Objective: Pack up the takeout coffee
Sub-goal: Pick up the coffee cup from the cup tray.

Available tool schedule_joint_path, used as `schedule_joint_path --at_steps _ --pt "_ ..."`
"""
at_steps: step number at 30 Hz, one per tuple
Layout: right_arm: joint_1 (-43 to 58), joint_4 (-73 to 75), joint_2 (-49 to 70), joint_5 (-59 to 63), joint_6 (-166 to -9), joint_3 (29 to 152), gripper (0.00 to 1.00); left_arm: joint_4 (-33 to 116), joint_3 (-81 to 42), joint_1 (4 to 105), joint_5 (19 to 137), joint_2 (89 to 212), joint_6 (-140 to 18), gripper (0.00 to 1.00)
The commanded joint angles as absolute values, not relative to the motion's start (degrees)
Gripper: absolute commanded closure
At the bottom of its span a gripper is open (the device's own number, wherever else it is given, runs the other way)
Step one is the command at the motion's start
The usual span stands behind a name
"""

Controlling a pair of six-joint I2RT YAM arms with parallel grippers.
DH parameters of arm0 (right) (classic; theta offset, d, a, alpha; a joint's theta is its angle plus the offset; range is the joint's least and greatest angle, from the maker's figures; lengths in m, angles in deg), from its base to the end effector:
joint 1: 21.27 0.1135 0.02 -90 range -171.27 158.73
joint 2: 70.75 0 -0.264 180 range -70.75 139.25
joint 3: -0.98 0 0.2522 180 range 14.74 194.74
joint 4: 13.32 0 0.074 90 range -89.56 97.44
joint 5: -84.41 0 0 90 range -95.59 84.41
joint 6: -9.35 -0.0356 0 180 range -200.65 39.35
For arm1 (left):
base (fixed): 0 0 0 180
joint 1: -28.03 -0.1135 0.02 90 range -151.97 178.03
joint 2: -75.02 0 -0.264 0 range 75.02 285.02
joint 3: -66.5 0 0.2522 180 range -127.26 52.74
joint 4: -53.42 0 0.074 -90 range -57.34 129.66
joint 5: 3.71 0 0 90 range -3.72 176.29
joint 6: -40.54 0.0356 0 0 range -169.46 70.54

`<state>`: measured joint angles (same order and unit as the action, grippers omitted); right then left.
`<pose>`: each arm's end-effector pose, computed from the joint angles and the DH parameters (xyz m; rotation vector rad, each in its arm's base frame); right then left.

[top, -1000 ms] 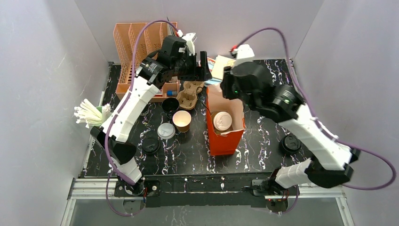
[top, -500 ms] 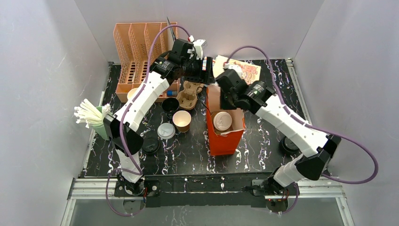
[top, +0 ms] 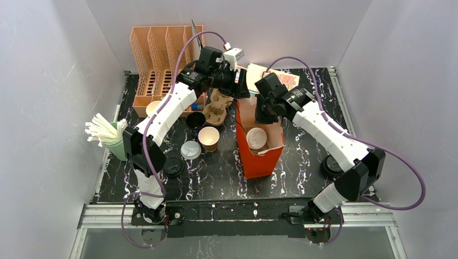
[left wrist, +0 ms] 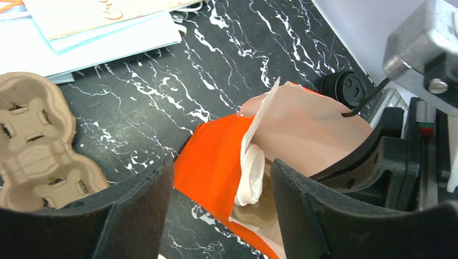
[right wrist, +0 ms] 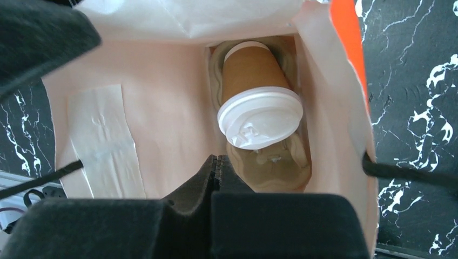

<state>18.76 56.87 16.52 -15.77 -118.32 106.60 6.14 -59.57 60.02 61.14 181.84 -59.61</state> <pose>0.2446 0.1973 0.3709 0.0254 2.4922 0.3677 0.3552 -0.2397 0.3994 0.6788 2.0230 -0.8968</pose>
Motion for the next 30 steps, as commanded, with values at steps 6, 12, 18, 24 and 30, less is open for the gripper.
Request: schedule_joint_path --at_steps 6,12,18,24,30 --pt "18.7 55.9 18.3 -17.4 -115.2 110.2 0.99 7.2 -53.3 59.9 57.4 178.4 -57.4 0.48" --pt "18.6 56.4 18.0 -16.5 -112.8 109.3 0.99 4.1 -52.3 59.9 58.0 176.4 -57.2 0.66" --pt "18.7 56.4 17.0 -12.7 -110.8 107.5 0.99 3.7 -48.0 60.2 60.6 170.5 -63.3 0.67" --pt "18.6 56.1 18.1 -12.0 -108.2 107.8 0.95 8.3 -39.8 61.0 63.3 164.2 -75.0 0.64" --pt "18.6 53.3 18.9 -8.2 -103.6 108.1 0.86 7.8 -36.3 62.5 61.2 161.5 -78.5 0.63"
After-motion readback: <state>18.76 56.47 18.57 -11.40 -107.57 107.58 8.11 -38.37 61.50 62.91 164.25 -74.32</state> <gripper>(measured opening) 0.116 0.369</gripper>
